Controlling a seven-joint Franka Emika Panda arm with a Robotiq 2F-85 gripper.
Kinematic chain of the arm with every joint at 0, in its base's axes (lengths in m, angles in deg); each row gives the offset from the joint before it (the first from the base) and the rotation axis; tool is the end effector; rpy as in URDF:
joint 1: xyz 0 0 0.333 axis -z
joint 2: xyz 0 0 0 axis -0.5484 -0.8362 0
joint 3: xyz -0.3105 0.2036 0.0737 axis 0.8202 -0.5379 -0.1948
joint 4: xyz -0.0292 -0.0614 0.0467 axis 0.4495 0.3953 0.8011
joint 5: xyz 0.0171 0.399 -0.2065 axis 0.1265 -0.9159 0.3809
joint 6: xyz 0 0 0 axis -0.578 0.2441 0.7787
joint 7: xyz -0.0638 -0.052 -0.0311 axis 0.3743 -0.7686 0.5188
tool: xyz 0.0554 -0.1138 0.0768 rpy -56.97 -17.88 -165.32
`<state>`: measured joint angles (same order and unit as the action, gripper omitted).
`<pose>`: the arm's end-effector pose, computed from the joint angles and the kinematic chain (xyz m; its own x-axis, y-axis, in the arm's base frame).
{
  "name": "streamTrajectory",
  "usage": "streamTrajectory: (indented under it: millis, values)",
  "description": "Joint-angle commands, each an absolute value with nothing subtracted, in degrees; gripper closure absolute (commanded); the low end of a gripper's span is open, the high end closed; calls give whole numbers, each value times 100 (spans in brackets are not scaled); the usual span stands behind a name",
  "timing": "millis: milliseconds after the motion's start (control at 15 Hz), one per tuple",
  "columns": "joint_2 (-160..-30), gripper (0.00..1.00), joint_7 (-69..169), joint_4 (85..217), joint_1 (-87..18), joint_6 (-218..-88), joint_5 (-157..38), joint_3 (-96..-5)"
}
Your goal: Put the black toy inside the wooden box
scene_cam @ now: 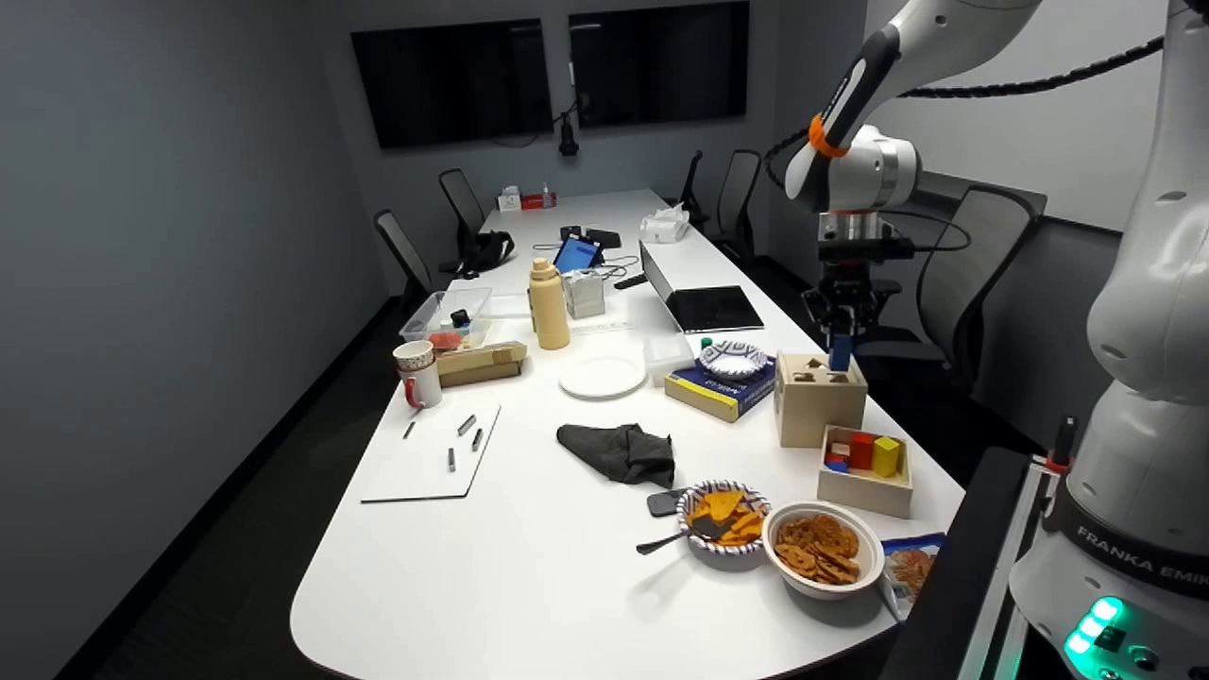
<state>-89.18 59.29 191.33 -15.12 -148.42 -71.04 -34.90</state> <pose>0.4235 -0.3250 0.2274 0.5137 -0.8302 -0.2165 -0.8473 -0.5306 0.0242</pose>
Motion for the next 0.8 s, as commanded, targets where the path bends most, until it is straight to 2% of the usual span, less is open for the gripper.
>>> streamTrajectory:
  millis: [0, 733]
  values:
    - [-9246, 90, 5696, 18843, -1396, -14886, -7324, -3529]
    - [-9682, 90, 5009, 18642, -1170, -14857, -7729, -3590]
